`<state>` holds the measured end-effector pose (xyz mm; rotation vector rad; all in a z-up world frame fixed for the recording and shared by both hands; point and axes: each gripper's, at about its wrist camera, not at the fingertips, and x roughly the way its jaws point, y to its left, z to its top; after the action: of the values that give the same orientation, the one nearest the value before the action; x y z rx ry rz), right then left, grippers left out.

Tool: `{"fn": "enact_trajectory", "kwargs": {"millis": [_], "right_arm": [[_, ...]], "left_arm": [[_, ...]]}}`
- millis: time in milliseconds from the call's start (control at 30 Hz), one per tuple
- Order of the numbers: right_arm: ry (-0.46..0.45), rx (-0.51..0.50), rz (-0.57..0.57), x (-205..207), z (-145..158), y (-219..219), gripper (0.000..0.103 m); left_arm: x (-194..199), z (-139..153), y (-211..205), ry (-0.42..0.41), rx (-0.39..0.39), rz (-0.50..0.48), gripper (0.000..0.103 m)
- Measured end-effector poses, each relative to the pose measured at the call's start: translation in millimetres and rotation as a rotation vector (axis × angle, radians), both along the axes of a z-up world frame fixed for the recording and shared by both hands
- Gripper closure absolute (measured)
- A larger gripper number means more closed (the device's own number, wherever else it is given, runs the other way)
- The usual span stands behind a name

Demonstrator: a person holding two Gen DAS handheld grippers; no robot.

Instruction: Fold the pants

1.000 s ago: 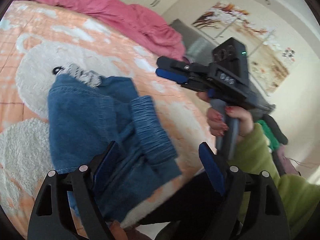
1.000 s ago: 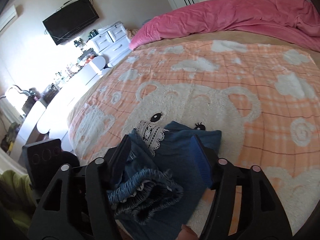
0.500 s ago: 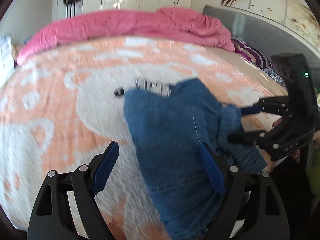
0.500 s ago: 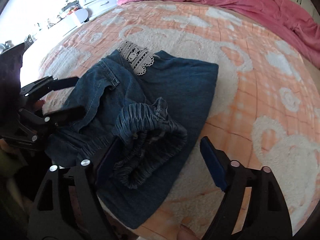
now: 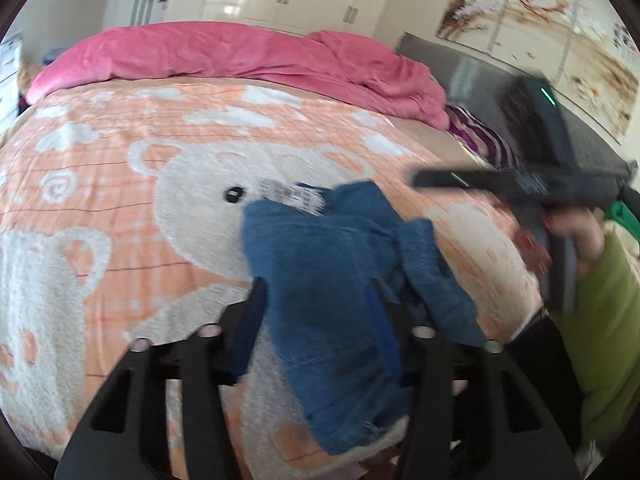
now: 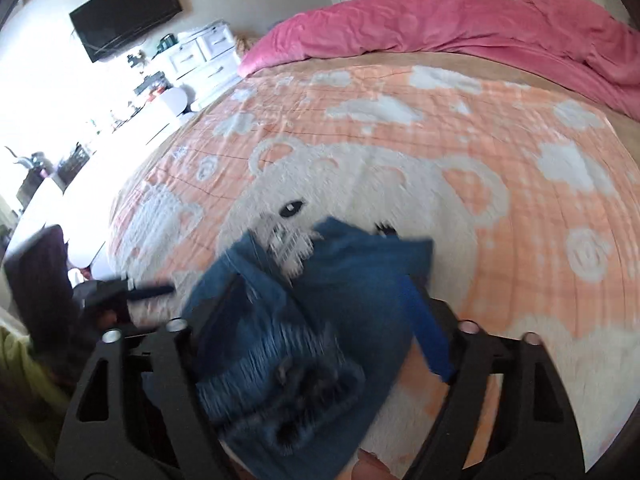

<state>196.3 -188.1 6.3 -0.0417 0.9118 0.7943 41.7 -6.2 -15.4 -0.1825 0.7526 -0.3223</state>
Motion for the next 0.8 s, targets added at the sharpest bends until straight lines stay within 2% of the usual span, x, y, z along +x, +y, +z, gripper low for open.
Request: {"fn": "enact_trajectory", "kwargs": {"millis": [100,167,233,333,433,667,700,733,767,800], "right_arm": [[0.010,-0.067,0.087,12,-4,36,0.052],[0.016,-0.134,0.150,16,-14,62,0.066],[0.028,-0.166,0.199,17,-22,78,0.077],[0.033,-0.219,0.269,12,-36,96,0.078],[0.027,-0.262,0.295,4,-46,99,0.078],[-0.001,-0.288,0.276,0,-55,103,0.078],[-0.013,-0.283,0.274,-3,-55,103,0.080],[-0.010,-0.269,0.280,-5,-56,103,0.094],[-0.017,-0.268,0.281,-8,-56,102,0.101],[-0.039,-0.274,0.275,-13,-54,102,0.101]], "left_arm": [[-6,-1,-12,-0.013,0.034,-0.046,0.067],[-9,-2,-17,-0.019,0.046,-0.063,0.068],[-9,-4,-21,-0.013,0.046,-0.078,0.074],[-9,-10,-28,0.016,0.053,-0.116,0.078],[-4,-22,-35,0.095,0.071,-0.157,0.078],[-4,-23,-32,0.105,0.070,-0.152,0.078],[-4,-23,-31,0.107,0.064,-0.150,0.077],[-4,-24,-31,0.109,0.060,-0.147,0.076],[-4,-24,-30,0.111,0.055,-0.145,0.076],[-5,-22,-31,0.113,0.051,-0.144,0.076]]}}
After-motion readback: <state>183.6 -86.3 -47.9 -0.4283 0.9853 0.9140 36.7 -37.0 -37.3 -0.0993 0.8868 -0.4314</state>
